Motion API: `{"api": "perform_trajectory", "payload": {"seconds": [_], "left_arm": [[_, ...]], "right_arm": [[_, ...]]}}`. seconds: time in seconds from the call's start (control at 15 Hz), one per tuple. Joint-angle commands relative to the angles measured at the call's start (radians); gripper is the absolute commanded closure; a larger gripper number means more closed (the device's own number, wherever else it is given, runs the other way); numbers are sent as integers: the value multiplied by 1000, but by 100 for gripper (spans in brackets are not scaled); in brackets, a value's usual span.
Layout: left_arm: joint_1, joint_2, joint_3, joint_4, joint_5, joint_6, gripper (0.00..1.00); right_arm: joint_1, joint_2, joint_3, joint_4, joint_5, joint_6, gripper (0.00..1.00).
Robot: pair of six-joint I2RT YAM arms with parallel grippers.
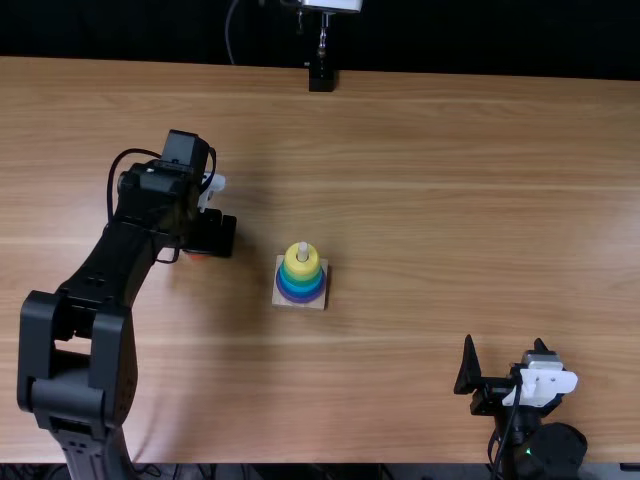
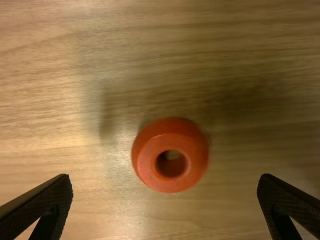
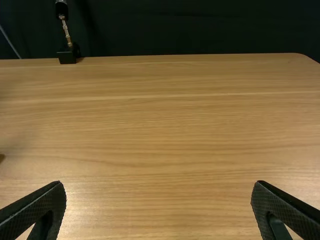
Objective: Build the Hanoi tower: stack the rings onto the peg from bottom to top in this color order: purple, dark blue, light blue, dark green, light green, yellow, orange.
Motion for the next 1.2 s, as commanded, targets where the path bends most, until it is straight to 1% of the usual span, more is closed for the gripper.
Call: {"api": "perform_trajectory", "payload": {"seconds": [0.0,0.93,1.13], "left_arm": [[12,15,28,1,7,10,0],[21,70,28,7,17,12,0],[21,70,27,7,13,14,0]], "right_arm": [[-9,-13,-77,-72,2,-1,0],[-9,-13,-77,-72,2,-1,0],[-9,-13,-77,-72,2,-1,0]]}}
